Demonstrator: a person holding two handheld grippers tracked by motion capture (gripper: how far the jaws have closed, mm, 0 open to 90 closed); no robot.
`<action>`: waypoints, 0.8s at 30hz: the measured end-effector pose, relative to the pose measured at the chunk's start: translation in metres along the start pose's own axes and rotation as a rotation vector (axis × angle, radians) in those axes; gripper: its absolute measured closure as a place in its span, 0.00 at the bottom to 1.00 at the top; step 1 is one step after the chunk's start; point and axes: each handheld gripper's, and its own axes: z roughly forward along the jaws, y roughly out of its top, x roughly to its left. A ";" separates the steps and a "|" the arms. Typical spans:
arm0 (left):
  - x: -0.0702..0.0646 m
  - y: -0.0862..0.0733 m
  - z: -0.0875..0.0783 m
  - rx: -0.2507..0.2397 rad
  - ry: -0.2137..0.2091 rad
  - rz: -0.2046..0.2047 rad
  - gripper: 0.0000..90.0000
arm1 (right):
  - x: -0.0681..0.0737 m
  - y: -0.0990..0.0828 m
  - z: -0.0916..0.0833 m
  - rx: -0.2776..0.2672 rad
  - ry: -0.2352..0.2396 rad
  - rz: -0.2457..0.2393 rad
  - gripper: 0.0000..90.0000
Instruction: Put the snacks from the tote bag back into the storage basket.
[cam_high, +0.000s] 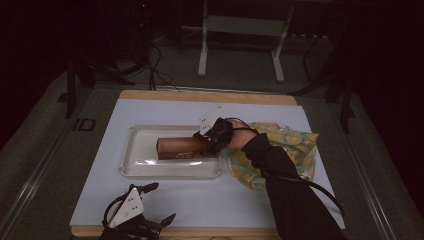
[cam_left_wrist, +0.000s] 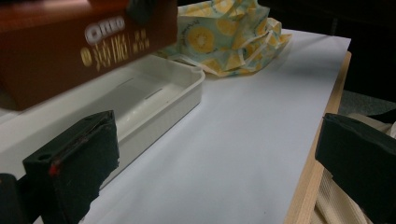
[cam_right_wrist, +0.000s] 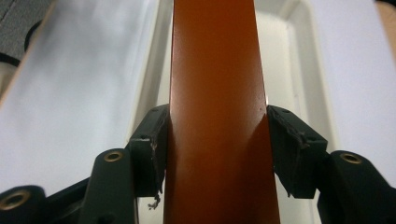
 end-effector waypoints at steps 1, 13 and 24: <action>0.000 0.000 0.000 -0.001 0.000 0.000 0.00 | -0.001 -0.002 0.003 0.003 -0.002 0.003 0.48; 0.000 0.000 0.000 -0.004 -0.002 -0.001 0.00 | -0.004 -0.019 0.025 0.014 0.012 0.047 0.48; 0.000 0.000 0.000 -0.005 -0.003 -0.001 0.00 | -0.007 -0.030 0.040 0.036 0.011 0.073 0.48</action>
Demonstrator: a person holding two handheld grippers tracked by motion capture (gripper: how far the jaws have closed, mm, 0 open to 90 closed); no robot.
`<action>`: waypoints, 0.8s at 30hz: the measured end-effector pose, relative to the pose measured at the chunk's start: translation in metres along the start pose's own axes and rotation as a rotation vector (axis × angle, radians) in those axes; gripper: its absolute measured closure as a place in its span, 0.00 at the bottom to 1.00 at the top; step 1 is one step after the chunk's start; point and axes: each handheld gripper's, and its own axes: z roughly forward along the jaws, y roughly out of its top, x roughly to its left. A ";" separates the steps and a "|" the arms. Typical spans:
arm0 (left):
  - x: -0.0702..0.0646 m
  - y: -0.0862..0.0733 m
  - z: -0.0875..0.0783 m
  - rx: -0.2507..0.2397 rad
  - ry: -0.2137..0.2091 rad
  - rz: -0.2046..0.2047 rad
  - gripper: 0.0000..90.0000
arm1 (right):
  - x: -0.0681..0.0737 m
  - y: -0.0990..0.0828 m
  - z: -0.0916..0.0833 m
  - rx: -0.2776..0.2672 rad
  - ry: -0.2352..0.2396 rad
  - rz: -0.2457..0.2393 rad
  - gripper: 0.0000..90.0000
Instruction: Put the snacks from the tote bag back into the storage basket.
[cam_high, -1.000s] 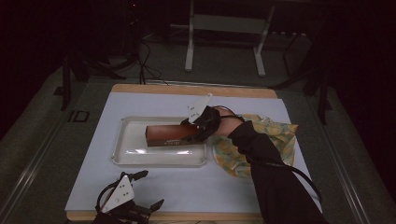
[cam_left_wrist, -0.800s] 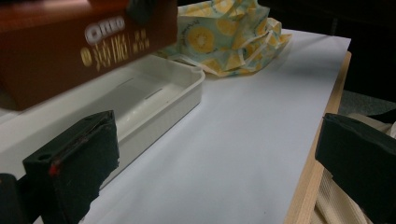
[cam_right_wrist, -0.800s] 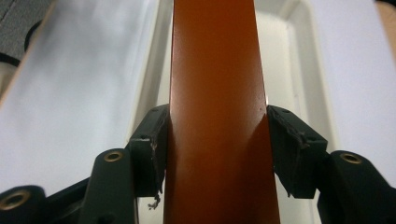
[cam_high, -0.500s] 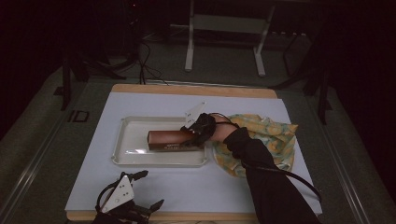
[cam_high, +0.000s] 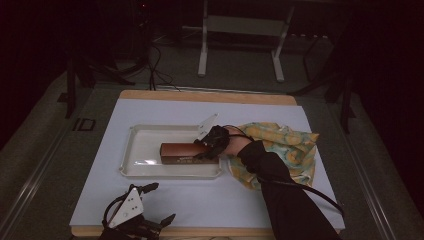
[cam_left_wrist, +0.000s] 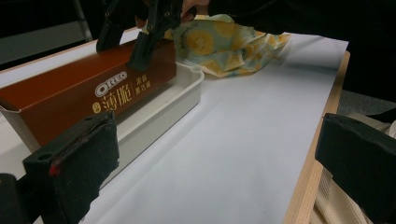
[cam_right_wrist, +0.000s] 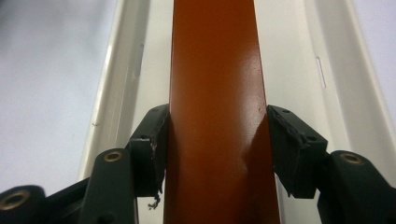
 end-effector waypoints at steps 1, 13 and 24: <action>0.000 0.000 0.000 -0.001 0.000 -0.001 0.00 | 0.000 -0.001 0.001 0.002 0.001 0.001 0.48; 0.000 0.000 0.000 0.001 -0.002 0.001 0.00 | 0.001 -0.003 0.013 0.040 0.012 -0.011 0.47; 0.000 0.000 0.000 0.001 -0.005 0.002 0.00 | 0.001 -0.002 0.011 0.037 0.003 0.019 0.41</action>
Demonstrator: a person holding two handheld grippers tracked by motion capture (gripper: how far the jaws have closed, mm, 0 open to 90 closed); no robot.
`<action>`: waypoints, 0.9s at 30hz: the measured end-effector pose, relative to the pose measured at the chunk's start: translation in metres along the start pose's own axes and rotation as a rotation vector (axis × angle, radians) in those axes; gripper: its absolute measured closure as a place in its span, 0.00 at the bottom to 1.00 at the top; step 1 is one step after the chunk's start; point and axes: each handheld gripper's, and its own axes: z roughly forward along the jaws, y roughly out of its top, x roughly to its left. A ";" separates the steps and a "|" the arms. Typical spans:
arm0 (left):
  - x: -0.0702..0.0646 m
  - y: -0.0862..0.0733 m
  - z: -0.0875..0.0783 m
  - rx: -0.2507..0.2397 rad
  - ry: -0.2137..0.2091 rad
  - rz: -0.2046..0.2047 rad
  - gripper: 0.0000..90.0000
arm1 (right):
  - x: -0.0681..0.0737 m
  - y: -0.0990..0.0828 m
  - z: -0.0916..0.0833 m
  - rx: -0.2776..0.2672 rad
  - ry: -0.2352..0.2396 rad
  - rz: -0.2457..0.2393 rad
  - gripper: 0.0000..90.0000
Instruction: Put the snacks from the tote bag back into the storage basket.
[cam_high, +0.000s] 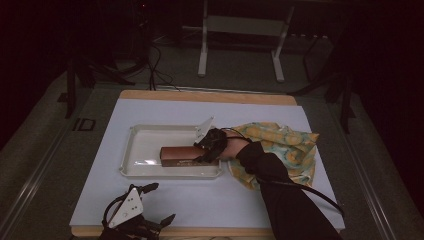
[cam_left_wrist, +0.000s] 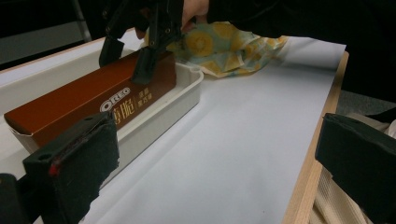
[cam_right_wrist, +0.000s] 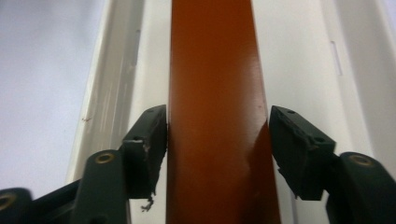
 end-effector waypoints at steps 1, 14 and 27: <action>0.000 0.000 0.000 0.000 0.000 0.000 0.00 | -0.001 0.000 -0.002 -0.010 0.003 0.005 0.40; 0.000 0.000 0.000 0.000 0.002 0.001 0.00 | -0.001 0.009 -0.035 -0.050 -0.021 0.036 0.38; 0.000 0.001 0.000 0.005 0.005 0.005 0.00 | 0.005 0.011 -0.084 -0.100 -0.098 0.110 0.22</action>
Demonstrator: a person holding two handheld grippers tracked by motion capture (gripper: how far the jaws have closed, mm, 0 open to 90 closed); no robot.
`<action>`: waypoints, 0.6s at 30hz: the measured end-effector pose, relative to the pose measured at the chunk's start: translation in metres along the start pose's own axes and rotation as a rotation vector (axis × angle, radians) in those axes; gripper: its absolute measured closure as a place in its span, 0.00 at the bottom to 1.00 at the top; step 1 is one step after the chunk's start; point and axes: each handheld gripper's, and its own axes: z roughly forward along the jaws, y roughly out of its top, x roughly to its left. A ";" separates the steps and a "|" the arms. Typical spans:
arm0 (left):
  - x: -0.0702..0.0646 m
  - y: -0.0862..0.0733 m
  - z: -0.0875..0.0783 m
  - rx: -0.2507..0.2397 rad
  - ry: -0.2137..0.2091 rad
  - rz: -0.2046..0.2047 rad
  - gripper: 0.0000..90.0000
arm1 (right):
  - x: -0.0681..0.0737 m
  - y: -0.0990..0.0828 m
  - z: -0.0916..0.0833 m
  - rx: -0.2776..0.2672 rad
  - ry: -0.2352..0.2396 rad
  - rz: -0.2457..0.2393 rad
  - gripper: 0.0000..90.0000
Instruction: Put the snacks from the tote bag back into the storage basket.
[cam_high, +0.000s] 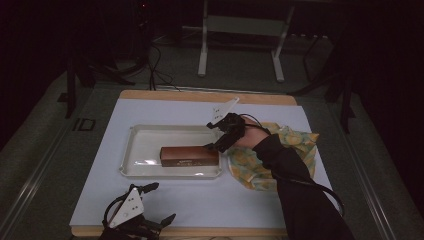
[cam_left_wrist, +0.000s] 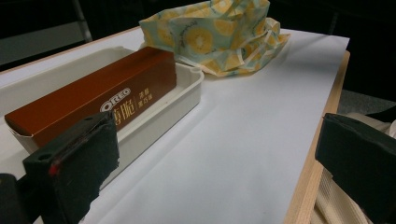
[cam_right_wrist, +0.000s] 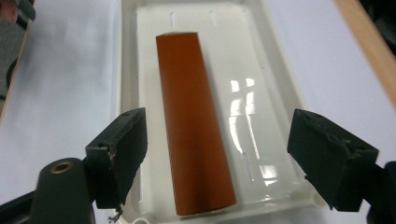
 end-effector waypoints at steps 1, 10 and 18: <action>0.000 0.000 0.000 -0.002 0.000 -0.002 0.00 | 0.000 0.000 -0.004 -0.008 -0.012 0.005 0.20; 0.000 0.000 0.001 -0.003 0.001 -0.004 0.00 | 0.001 -0.011 -0.033 -0.050 -0.067 0.039 0.12; 0.001 0.000 0.001 -0.003 0.000 -0.006 0.00 | 0.002 -0.027 -0.058 -0.086 -0.127 0.076 0.12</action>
